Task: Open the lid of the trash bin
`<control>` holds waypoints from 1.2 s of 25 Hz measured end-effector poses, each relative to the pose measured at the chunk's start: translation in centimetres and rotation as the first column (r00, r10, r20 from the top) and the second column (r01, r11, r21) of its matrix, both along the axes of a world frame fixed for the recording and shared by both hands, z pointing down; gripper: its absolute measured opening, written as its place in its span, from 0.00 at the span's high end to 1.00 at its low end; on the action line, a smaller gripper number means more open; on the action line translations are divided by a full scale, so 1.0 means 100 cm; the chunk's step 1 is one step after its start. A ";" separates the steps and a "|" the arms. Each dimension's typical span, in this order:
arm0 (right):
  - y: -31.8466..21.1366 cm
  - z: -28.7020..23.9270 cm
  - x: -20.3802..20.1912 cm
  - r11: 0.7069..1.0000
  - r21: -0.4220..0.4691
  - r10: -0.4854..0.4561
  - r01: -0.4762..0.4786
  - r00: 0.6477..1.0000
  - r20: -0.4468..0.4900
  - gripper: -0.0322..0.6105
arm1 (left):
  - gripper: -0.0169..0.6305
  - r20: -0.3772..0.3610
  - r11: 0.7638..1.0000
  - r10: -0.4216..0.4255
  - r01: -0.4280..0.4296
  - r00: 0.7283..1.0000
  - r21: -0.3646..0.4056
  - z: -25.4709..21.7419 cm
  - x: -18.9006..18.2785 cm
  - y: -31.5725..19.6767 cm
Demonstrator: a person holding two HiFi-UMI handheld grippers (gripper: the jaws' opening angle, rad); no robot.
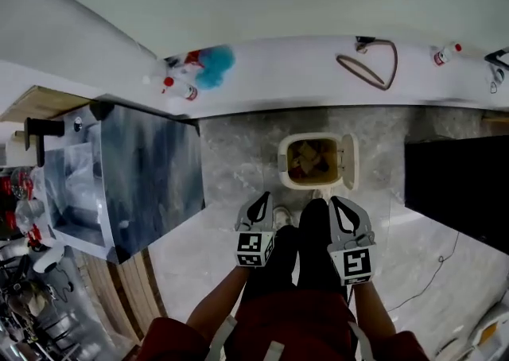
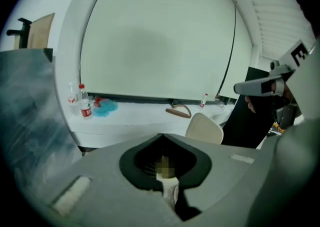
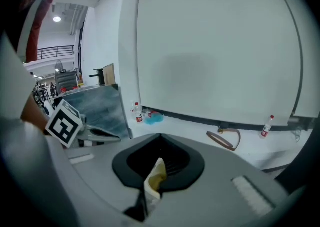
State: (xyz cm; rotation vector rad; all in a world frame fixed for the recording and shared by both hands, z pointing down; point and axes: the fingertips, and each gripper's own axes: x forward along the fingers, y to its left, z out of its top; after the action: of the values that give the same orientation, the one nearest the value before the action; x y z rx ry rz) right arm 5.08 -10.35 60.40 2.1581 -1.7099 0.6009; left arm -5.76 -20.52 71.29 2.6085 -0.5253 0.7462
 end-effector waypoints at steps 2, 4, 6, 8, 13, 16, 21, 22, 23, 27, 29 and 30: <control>0.002 -0.014 0.002 1.000 0.015 0.011 -0.011 1.000 -0.017 0.95 | 0.97 -0.043 0.999 -0.014 0.015 0.999 0.040 -0.031 -0.004 -0.006; 0.004 -0.028 0.004 0.999 0.030 0.015 -0.014 0.999 -0.041 0.95 | 0.97 -0.084 0.996 -0.035 0.041 0.996 0.078 -0.060 -0.008 -0.015; 0.006 -0.043 0.007 0.999 0.049 0.026 -0.023 0.998 -0.060 0.95 | 0.97 -0.124 0.991 -0.062 0.076 0.990 0.108 -0.088 -0.014 -0.024; 0.005 -0.059 0.008 0.996 0.078 0.046 -0.041 0.997 -0.064 0.95 | 0.97 -0.164 0.985 -0.087 0.110 0.983 0.132 -0.114 -0.021 -0.033; 0.005 -0.106 0.014 0.991 0.128 0.057 -0.040 0.990 -0.128 0.95 | 0.97 -0.253 0.964 -0.114 0.168 0.961 0.205 -0.177 -0.033 -0.049; 0.004 -0.139 0.021 0.982 0.181 0.083 -0.056 0.986 -0.146 0.95 | 0.97 -0.312 0.939 -0.105 0.197 0.944 0.281 -0.224 -0.035 -0.058; -0.002 -0.194 0.032 0.962 0.270 0.112 -0.052 0.970 -0.214 0.95 | 0.97 -0.388 0.889 -0.084 0.245 0.918 0.388 -0.301 -0.036 -0.068; -0.003 -0.206 0.033 0.957 0.286 0.116 -0.047 0.967 -0.228 0.95 | 0.97 -0.394 0.881 -0.089 0.257 0.915 0.398 -0.311 -0.036 -0.069; -0.003 -0.217 0.035 0.951 0.305 0.122 -0.044 0.963 -0.241 0.95 | 0.97 -0.400 0.874 -0.094 0.268 0.912 0.405 -0.321 -0.036 -0.071; 0.004 -0.263 0.038 0.919 0.392 0.167 -0.050 0.948 -0.271 0.95 | 0.97 -0.455 0.823 -0.068 0.308 0.888 0.478 -0.372 -0.039 -0.072; 0.007 -0.289 0.039 0.892 0.450 0.188 -0.046 0.942 -0.277 0.95 | 0.97 -0.495 0.776 -0.038 0.337 0.868 0.533 -0.403 -0.044 -0.068; 0.008 -0.304 0.039 0.878 0.477 0.196 -0.039 0.939 -0.283 0.95 | 0.97 -0.513 0.753 -0.019 0.350 0.858 0.557 -0.417 -0.046 -0.065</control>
State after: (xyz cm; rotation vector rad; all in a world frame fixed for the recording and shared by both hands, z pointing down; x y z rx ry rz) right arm 8.96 -9.54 30.05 2.5205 -1.6651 -0.1690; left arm -10.39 -27.01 29.56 3.1124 -1.0068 -0.2318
